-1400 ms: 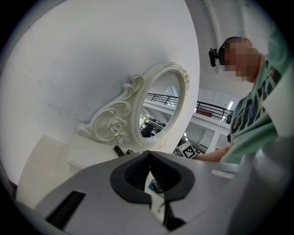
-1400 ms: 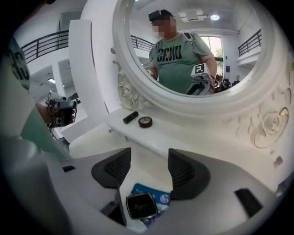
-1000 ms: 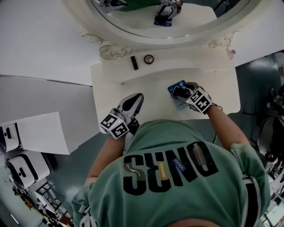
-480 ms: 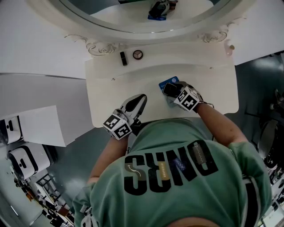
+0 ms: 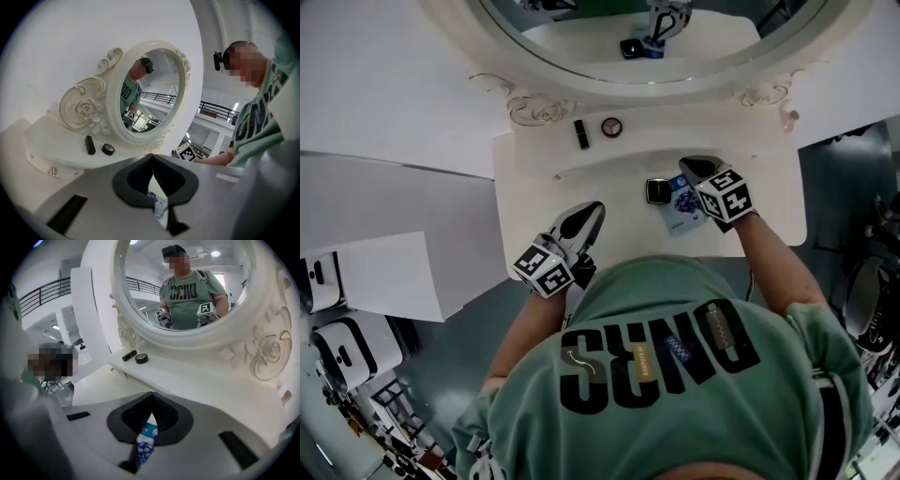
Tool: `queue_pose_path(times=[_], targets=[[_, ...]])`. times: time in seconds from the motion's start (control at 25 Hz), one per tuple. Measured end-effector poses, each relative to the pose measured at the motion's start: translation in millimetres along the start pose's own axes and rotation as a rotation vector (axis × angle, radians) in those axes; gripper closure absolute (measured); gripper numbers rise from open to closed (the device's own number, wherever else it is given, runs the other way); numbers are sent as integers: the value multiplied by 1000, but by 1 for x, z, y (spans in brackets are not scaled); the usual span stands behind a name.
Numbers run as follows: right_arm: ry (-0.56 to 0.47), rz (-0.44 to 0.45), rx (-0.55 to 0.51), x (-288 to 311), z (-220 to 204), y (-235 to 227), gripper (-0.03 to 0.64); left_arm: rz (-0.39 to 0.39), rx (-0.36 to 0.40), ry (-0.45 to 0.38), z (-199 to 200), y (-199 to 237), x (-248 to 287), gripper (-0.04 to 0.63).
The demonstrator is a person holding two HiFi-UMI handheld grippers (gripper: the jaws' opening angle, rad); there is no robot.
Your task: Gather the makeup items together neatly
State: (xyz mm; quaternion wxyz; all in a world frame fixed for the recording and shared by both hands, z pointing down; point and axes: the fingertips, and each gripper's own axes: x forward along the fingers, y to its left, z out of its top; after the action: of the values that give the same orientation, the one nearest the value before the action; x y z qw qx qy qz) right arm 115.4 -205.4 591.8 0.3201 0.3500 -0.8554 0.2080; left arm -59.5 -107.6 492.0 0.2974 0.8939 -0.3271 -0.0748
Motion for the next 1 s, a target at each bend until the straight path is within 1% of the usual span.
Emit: queue_pose_path(times=[0.08,0.16,0.2,0.24,0.28,0.32,0.36,0.4,0.52,0.6,0.64,0.72,0.84,0.92,1.0], targets=[[35,-27,4,4,-1,-6,624,-8,15,2,11,10,-11,597],[76,-43,4,10,-15,-4,624,-5,16,5,19,20,-24,597],[95,-30,-16,14,-23,4,624,-1,13,6,21,25,-30,597],[116,-2,-61,20,-30,15,624,4,9,7,24,30,-35,597],[145,37,-127,27,-38,28,621,8,5,8,25,35,-40,597],[186,83,-204,35,-47,42,561,12,1,8,26,39,-44,597],[231,129,-281,43,-56,55,469,14,-1,8,27,42,-48,597],[273,169,-357,51,-64,65,407,15,-1,7,27,45,-51,597],[379,250,-557,69,-80,79,320,23,3,5,27,46,-59,597],[439,276,-635,78,-89,78,277,43,-7,-2,28,46,-64,597],[462,280,-657,82,-92,76,275,52,-10,-6,28,46,-66,597],[490,295,-669,87,-96,71,272,65,-10,-14,25,47,-72,597],[483,335,-633,88,-95,69,273,97,-25,-25,22,50,-80,597],[457,331,-555,86,-89,67,292,113,-39,-32,20,51,-83,597],[398,303,-428,80,-72,63,301,111,-44,-42,20,50,-82,597]])
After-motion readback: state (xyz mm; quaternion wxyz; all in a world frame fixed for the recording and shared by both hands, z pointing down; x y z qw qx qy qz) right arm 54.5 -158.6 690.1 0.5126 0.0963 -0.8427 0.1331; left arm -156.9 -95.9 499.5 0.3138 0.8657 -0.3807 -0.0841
